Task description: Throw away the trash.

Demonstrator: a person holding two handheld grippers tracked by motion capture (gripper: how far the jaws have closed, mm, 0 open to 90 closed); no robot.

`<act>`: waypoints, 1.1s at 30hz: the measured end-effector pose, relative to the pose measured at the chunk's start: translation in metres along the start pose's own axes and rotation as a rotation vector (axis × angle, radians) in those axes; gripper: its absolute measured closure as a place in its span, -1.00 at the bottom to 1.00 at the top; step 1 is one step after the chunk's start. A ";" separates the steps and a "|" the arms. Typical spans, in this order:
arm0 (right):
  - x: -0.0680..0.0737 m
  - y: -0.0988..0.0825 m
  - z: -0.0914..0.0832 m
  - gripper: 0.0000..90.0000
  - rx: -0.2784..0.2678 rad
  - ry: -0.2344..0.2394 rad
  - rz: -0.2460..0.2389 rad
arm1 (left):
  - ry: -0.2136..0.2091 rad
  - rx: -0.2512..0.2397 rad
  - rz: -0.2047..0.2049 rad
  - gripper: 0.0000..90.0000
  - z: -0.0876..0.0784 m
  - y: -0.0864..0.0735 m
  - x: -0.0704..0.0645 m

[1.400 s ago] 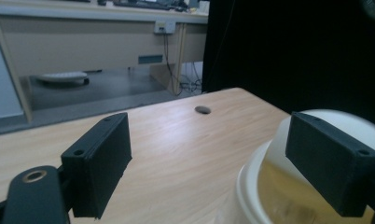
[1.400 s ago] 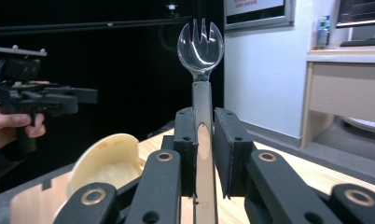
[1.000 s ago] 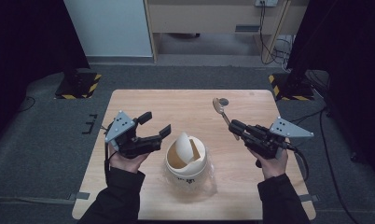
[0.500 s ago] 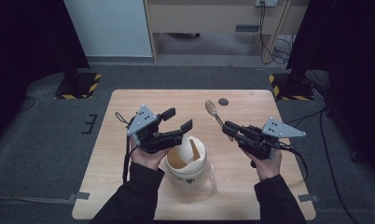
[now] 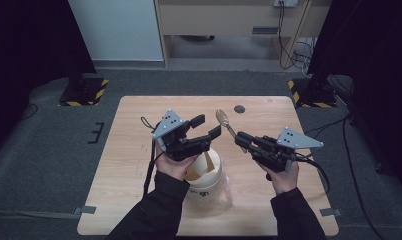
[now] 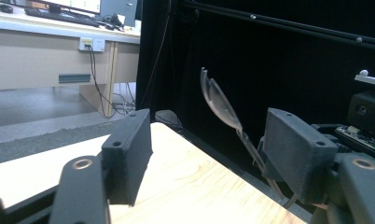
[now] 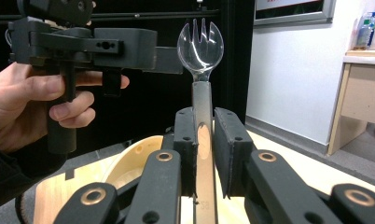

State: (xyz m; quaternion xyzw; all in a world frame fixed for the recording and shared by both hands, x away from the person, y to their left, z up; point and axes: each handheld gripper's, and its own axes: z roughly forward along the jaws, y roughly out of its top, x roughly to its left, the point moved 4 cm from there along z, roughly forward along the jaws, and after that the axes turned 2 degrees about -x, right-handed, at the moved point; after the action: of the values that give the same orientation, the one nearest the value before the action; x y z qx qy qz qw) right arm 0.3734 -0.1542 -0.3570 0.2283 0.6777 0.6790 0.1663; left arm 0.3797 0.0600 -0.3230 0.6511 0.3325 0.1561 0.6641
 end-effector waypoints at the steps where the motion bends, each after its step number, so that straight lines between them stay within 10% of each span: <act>1: 0.000 0.000 0.000 0.77 0.003 0.001 0.002 | 0.000 0.000 0.000 -0.23 0.000 0.000 0.000; 19: 0.005 -0.005 0.006 0.77 0.008 0.042 0.025 | -0.023 0.041 -0.051 0.60 0.015 -0.001 -0.011; 24: 0.007 -0.008 0.009 0.77 0.022 0.050 0.027 | -0.106 0.022 -0.063 0.80 0.017 -0.002 -0.015; 33: 0.002 0.001 -0.001 0.64 -0.011 0.029 0.031 | -0.115 -0.025 0.018 0.86 0.013 0.009 -0.023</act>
State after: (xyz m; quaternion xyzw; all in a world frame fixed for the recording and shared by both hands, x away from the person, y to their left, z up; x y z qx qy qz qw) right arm 0.3715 -0.1541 -0.3562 0.2281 0.6726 0.6884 0.1472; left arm 0.3729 0.0363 -0.3095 0.6535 0.2858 0.1285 0.6890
